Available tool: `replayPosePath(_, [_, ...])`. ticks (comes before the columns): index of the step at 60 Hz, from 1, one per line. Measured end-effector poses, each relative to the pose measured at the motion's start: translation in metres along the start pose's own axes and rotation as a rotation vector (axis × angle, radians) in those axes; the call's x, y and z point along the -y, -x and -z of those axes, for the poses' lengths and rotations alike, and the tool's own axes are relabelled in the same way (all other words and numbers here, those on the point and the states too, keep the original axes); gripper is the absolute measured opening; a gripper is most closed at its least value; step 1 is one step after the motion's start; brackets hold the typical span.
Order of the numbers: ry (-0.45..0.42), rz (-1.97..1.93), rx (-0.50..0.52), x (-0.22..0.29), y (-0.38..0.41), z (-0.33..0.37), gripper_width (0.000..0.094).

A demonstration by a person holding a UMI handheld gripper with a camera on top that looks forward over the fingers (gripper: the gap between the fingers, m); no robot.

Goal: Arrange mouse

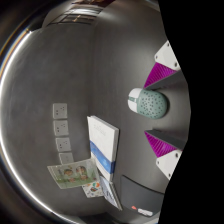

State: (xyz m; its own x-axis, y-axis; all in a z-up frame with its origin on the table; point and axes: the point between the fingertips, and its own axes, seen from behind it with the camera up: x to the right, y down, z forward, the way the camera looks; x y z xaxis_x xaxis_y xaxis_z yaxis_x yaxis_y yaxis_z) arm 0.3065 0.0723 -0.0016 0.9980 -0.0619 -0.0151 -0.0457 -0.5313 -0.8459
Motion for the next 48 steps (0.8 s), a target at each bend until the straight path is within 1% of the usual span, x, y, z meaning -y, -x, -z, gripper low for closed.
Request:
replayPosePath(1, [0.024,0.002,0.000,-0.005,0.000,-0.002,0.0884])
replayPosePath(2, [0.020,0.004,0.003,-0.002,0.001,-0.003,0.0903])
replayPosePath(3, [0.023,0.010,0.002,0.000,0.001,-0.004,0.0857])
replayPosePath(5, [0.025,0.003,-0.002,0.001,0.000,-0.008,0.0838])
replayPosePath(6, [0.032,-0.007,-0.003,0.013,-0.008,-0.020,0.0894])
replayPosePath(7, [0.038,-0.007,-0.007,0.014,-0.009,-0.023,0.0886])
replayPosePath(8, [0.028,-0.008,-0.010,0.018,-0.009,-0.028,0.0849])
replayPosePath(9, [0.037,-0.003,-0.004,0.011,-0.006,-0.017,0.0846])
replayPosePath(16, [0.048,-0.009,-0.008,0.018,-0.008,-0.024,0.0839])
replayPosePath(20, [0.060,-0.013,-0.030,0.019,-0.017,-0.028,0.0576])
replayPosePath(21, [0.063,-0.020,-0.023,0.019,-0.016,-0.029,0.0542])
replayPosePath(23, [0.074,-0.025,-0.019,0.019,-0.017,-0.029,0.0535])
replayPosePath(28, [0.100,-0.034,-0.011,0.020,-0.018,-0.029,0.0466])
replayPosePath(29, [0.102,-0.028,-0.008,0.021,-0.018,-0.029,0.0498])
replayPosePath(30, [0.101,-0.024,-0.005,0.022,-0.018,-0.030,0.0442])
replayPosePath(32, [0.104,-0.016,-0.001,0.023,-0.018,-0.029,0.0431])
replayPosePath(34, [0.090,-0.013,-0.004,0.029,-0.019,-0.026,0.0431])
replayPosePath(38, [0.016,-0.016,-0.011,0.058,-0.012,-0.010,0.0429])
replayPosePath(39, [0.004,-0.014,-0.013,0.057,-0.007,-0.003,0.0428])
replayPosePath(40, [-0.012,-0.014,-0.014,0.065,-0.002,0.004,0.0428])
replayPosePath(45, [-0.090,0.003,-0.008,0.111,0.043,0.048,0.0428])
replayPosePath(46, [-0.107,0.007,0.001,0.123,0.049,0.048,0.0428])
replayPosePath(48, [-0.139,0.009,0.015,0.132,0.073,0.059,0.0428])
